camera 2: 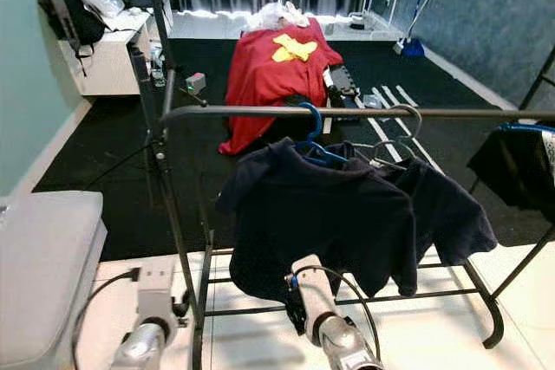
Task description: Hang hanger
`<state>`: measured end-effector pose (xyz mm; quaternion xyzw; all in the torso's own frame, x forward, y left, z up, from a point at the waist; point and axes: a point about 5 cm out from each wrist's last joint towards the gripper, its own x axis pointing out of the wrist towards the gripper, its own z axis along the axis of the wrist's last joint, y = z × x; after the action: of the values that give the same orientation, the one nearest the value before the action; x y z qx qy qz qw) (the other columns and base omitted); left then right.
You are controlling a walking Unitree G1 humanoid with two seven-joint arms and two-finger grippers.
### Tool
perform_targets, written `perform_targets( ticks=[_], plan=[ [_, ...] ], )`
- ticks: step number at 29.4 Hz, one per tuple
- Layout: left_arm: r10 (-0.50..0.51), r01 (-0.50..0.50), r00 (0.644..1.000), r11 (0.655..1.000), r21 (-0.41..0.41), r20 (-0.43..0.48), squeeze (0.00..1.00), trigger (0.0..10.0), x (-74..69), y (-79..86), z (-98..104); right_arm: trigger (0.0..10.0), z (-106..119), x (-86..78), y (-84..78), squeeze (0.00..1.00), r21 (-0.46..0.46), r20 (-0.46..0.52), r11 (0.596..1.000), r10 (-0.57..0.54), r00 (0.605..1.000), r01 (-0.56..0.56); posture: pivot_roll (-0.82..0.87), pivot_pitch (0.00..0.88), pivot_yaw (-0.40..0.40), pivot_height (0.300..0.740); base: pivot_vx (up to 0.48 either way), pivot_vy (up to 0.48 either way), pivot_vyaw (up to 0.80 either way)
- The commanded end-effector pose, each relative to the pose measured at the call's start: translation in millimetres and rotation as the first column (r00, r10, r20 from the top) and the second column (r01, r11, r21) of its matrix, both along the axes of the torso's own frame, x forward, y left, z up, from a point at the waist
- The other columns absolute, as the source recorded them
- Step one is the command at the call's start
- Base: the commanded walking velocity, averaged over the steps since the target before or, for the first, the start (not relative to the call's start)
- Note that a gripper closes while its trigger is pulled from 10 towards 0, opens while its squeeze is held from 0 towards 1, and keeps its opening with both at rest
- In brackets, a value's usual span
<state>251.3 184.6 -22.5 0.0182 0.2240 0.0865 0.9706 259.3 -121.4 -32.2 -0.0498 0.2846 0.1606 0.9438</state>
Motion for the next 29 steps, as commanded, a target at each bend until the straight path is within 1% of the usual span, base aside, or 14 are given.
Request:
perform_targets(
  ticks=[1, 2, 7, 8, 10, 11, 15, 17, 18, 21, 22, 25, 28, 29],
  plan=[
    [-0.015, 0.015, 1.000, 1.000, -0.006, 0.011, 0.00, 10.0, 1.0, -3.0, 2, 10.0, 5, 4.4, -2.0, 0.00, 0.052, 0.033, 0.998, -0.031, 0.999, 0.029, 0.09, 0.036, -0.096, 0.740, 0.000, 0.000, 0.00],
    [-0.090, 0.090, 0.995, 0.996, -0.010, 0.044, 0.00, 10.0, 3.9, -15.0, 7, 10.0, 14, 10.6, -5.0, 0.00, 0.110, 0.087, 0.993, -0.051, 0.995, 0.042, 0.10, 0.040, -0.087, 0.740, 0.000, 0.000, 0.00],
    [-0.147, 0.147, 0.988, 0.989, -0.002, 0.052, 0.00, 10.0, 4.3, -24.7, 10, 10.0, 21, 14.8, -9.6, 0.00, 0.122, 0.151, 0.991, -0.068, 0.986, 0.050, 0.10, 0.040, -0.077, 0.740, 0.000, 0.000, 0.00],
    [-0.161, 0.162, 0.985, 0.987, -0.020, 0.066, 0.00, 10.0, 4.8, -28.7, 12, 10.0, 25, 16.5, -10.2, 0.00, 0.136, 0.183, 0.990, -0.066, 0.981, 0.041, 0.10, 0.053, -0.072, 0.740, 0.000, 0.000, 0.00],
    [-0.170, 0.176, 0.980, 0.983, -0.045, 0.106, 0.00, 10.0, 4.8, -32.2, 18, 10.0, 32, 16.0, -4.9, 0.00, 0.117, 0.261, 0.993, -0.003, 0.965, -0.028, 0.08, 0.056, -0.048, 0.740, 0.000, 0.000, 0.00],
    [-0.186, 0.197, 0.975, 0.977, -0.082, 0.123, 0.00, 10.0, 3.1, -34.2, 21, 10.0, 33, 14.4, -1.9, 0.00, 0.097, 0.283, 0.994, 0.025, 0.959, -0.054, 0.07, 0.058, -0.043, 0.740, 0.000, 0.000, 0.00],
    [-0.201, 0.218, 0.969, 0.969, -0.115, 0.142, 0.00, 10.0, 0.5, -31.8, 26, 10.0, 35, 12.7, 4.8, 0.00, 0.087, 0.305, 0.993, 0.051, 0.951, -0.081, 0.07, 0.062, -0.051, 0.740, 0.000, 0.000, 0.00],
    [-0.164, 0.181, 0.973, 0.978, -0.098, 0.162, 0.00, 10.0, -2.7, -24.0, 29, 10.0, 37, 12.7, 6.5, 0.00, 0.132, 0.309, 0.989, 0.017, 0.951, -0.061, 0.09, 0.075, -0.053, 0.740, 0.000, 0.000, 0.00],
    [-0.116, 0.136, 0.979, 0.984, -0.114, 0.170, 0.00, 10.0, -1.4, -19.7, 31, 10.0, 40, 15.9, 6.3, 0.00, 0.135, 0.322, 0.989, 0.018, 0.946, -0.064, 0.11, 0.081, -0.055, 0.740, 0.000, 0.000, 0.00],
    [-0.066, 0.091, 0.983, 0.986, -0.141, 0.171, 0.00, 10.0, 1.2, -16.1, 34, 10.0, 45, 21.5, 4.1, 0.00, 0.137, 0.331, 0.989, 0.010, 0.943, -0.059, 0.11, 0.113, -0.065, 0.740, 0.000, 0.000, 0.00],
    [-0.052, 0.073, 0.984, 0.990, -0.120, 0.171, 0.00, 10.0, 2.4, -12.0, 36, 10.0, 47, 24.9, 4.1, 0.00, 0.146, 0.327, 0.988, -0.004, 0.945, -0.046, 0.10, 0.081, -0.071, 0.740, 0.000, 0.000, 0.00],
    [-0.050, 0.065, 0.982, 0.995, -0.076, 0.184, 0.00, 10.0, 4.8, -5.8, 44, 10.0, 56, 31.2, 7.4, 0.00, 0.167, 0.352, 0.985, -0.018, 0.936, -0.044, 0.08, 0.080, -0.053, 0.740, 0.000, 0.000, 0.00],
    [-0.084, 0.103, 0.973, 0.992, -0.076, 0.215, 0.00, 10.0, 18.1, -12.8, 57, 10.0, 80, 42.7, 4.7, 0.00, 0.146, 0.466, 0.988, -0.018, 0.884, -0.057, 0.07, 0.027, -0.021, 0.740, 0.000, 0.000, 0.00],
    [-0.084, 0.103, 0.973, 0.992, -0.076, 0.215, 0.00, 10.0, 18.1, -12.8, 57, 10.0, 80, 42.7, 4.7, 0.00, 0.146, 0.466, 0.988, -0.018, 0.884, -0.057, 0.07, 0.027, -0.021, 0.740, 0.000, 0.000, 0.00]
  ],
)
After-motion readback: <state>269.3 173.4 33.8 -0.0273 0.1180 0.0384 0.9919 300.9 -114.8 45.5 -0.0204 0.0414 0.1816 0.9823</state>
